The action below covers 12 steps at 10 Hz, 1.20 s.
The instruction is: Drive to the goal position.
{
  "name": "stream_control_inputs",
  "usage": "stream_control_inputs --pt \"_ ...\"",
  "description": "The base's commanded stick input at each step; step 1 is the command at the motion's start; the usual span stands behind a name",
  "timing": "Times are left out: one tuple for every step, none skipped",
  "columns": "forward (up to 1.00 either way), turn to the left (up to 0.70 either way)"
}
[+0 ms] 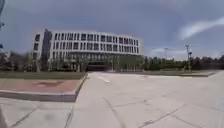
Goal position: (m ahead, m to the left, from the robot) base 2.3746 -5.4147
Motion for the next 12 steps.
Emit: stream_control_inputs --pt "1.00 0.01" --pt "1.00 0.00" --pt "1.00 0.00" --pt "1.00 -0.05" --pt "1.00 -0.29" --pt "1.00 -0.39" --pt "1.00 -0.15" --pt "1.00 -0.05" --pt "1.00 -0.01" --pt "1.00 0.00" --pt "1.00 0.00" --pt "1.00 0.00"
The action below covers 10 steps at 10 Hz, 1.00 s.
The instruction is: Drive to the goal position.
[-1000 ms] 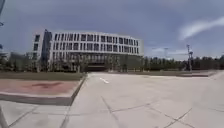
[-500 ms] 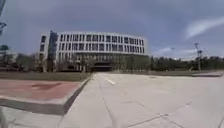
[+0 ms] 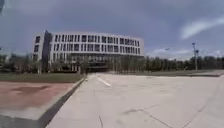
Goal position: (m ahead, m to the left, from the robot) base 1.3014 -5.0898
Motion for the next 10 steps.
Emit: stream_control_inputs --pt "1.00 0.00" --pt "1.00 0.00" --pt "1.00 0.00" --pt "1.00 0.19" --pt "1.00 0.40" --pt "1.00 0.35" --pt "1.00 0.26" --pt "1.00 0.12" --pt "1.00 0.00" --pt "1.00 0.00"
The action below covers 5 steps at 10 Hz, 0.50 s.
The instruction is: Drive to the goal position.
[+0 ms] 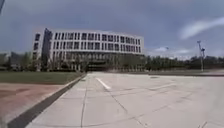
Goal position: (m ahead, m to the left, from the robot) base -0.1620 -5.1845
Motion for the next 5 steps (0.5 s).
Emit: stream_control_inputs --pt "1.00 0.00" --pt "1.00 0.02" --pt "1.00 0.03" --pt "1.00 0.24" --pt "1.00 0.40"
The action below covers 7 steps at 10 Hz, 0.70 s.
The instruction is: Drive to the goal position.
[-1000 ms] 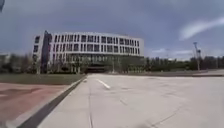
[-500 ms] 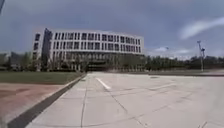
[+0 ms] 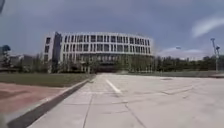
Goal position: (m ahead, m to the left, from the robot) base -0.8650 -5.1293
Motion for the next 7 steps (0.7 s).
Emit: stream_control_inputs --pt "1.00 0.40" --pt "1.00 0.08" --pt "1.00 0.02" --pt "1.00 0.02" --pt "1.00 0.02" --pt "1.00 0.02" --pt "1.00 0.02"
